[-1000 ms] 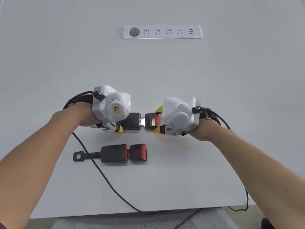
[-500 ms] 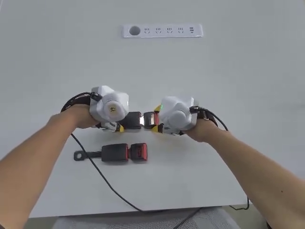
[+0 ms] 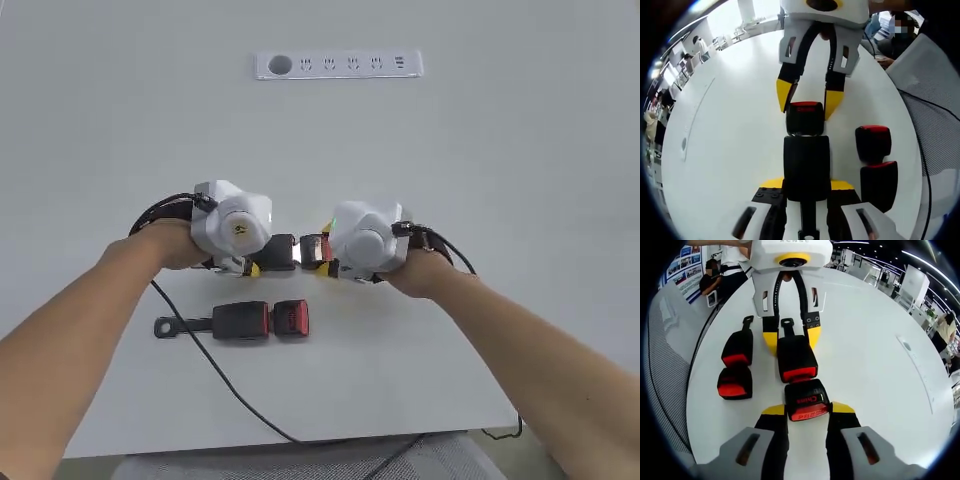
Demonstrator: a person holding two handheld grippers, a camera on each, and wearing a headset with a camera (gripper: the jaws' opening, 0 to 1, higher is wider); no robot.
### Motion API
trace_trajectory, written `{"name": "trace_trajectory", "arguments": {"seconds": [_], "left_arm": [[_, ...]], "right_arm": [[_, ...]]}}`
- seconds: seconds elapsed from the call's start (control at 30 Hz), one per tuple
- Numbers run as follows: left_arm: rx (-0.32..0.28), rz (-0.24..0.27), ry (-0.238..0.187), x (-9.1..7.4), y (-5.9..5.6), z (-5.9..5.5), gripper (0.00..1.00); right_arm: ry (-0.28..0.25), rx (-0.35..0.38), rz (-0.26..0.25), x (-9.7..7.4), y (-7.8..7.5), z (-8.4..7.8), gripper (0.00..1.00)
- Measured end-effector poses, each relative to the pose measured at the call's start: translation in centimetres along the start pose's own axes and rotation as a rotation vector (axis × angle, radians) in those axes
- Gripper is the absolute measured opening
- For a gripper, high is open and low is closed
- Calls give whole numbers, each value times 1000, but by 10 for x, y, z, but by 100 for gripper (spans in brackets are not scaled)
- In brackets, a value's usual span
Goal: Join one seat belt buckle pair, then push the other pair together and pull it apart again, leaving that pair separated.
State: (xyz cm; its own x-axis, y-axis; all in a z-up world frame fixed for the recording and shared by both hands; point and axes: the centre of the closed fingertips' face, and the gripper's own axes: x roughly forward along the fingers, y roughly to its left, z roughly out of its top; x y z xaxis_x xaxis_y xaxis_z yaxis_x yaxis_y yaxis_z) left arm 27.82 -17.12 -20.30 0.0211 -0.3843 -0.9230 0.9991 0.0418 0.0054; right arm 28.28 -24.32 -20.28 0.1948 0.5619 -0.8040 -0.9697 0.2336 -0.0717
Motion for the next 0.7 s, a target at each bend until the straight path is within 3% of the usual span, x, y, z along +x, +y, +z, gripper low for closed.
{"name": "trace_trajectory", "arguments": {"seconds": [0.3, 0.5, 0.7], "left_arm": [[-41, 4, -16, 4, 2, -4, 31], [-50, -2, -19, 4, 1, -4, 31], [-51, -2, -11, 4, 2, -6, 31]], "right_arm": [[5, -70, 6, 0, -2, -2, 27], [28, -70, 10, -8, -7, -16, 27], [10, -81, 21, -9, -5, -16, 27]]}}
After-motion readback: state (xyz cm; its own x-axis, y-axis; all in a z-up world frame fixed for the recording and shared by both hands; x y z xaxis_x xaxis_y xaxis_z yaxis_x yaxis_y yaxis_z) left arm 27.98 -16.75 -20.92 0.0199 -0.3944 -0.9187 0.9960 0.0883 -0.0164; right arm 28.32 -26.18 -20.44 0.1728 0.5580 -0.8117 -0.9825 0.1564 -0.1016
